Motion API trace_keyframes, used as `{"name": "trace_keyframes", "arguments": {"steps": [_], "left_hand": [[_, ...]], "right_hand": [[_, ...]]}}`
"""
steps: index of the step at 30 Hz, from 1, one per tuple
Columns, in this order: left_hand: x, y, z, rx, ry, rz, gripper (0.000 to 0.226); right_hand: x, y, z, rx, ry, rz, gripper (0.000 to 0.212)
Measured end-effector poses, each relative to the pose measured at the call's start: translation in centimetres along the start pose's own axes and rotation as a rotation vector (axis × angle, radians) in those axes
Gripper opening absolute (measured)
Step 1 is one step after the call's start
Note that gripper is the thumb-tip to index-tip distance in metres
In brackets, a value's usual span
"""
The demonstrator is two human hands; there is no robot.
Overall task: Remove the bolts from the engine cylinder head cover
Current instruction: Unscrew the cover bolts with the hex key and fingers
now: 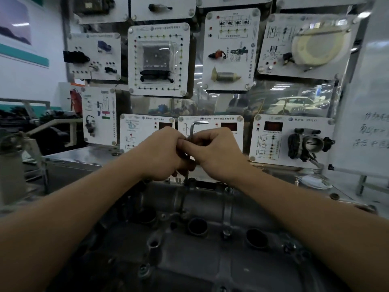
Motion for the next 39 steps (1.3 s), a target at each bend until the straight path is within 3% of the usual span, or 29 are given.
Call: {"name": "trace_keyframes", "arguments": {"steps": [5,11,16,19,23,30,39], "left_hand": [[0.2,0.2,-0.1,-0.088,0.033,-0.027,0.022],[0.2,0.1,0.0,-0.115,-0.012,-0.067,0.022],[0.3,-0.1,-1.3,0.082,-0.058,-0.073,0.018],[0.9,-0.2,-2.5,0.177,-0.201,-0.057,0.026],[2.0,-0.3,-3.0,0.144,-0.528,-0.068,0.04],[1.6,0.0,-2.4,0.071,-0.605,-0.001,0.028],[1.0,-0.2,-2.3,-0.09,-0.434,0.07,0.011]], "right_hand": [[-0.3,-0.1,0.1,-0.108,0.013,0.023,0.012],[-0.4,-0.1,0.3,-0.026,-0.014,0.016,0.017],[-0.2,-0.1,-0.4,0.084,-0.082,-0.032,0.015],[-0.3,-0.1,-0.6,0.103,-0.162,-0.031,0.023],[-0.2,0.0,-0.5,0.153,-0.145,-0.029,0.027],[-0.3,0.1,-0.6,0.188,-0.112,-0.043,0.033],[-0.7,-0.7,-0.2,0.048,-0.165,0.043,0.027]]}}
Point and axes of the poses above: each hand's wrist, its own y-axis towards the middle knuckle, its own z-axis out of the palm, x = y × z, the point moved 1 cm from there along y, towards the middle knuckle
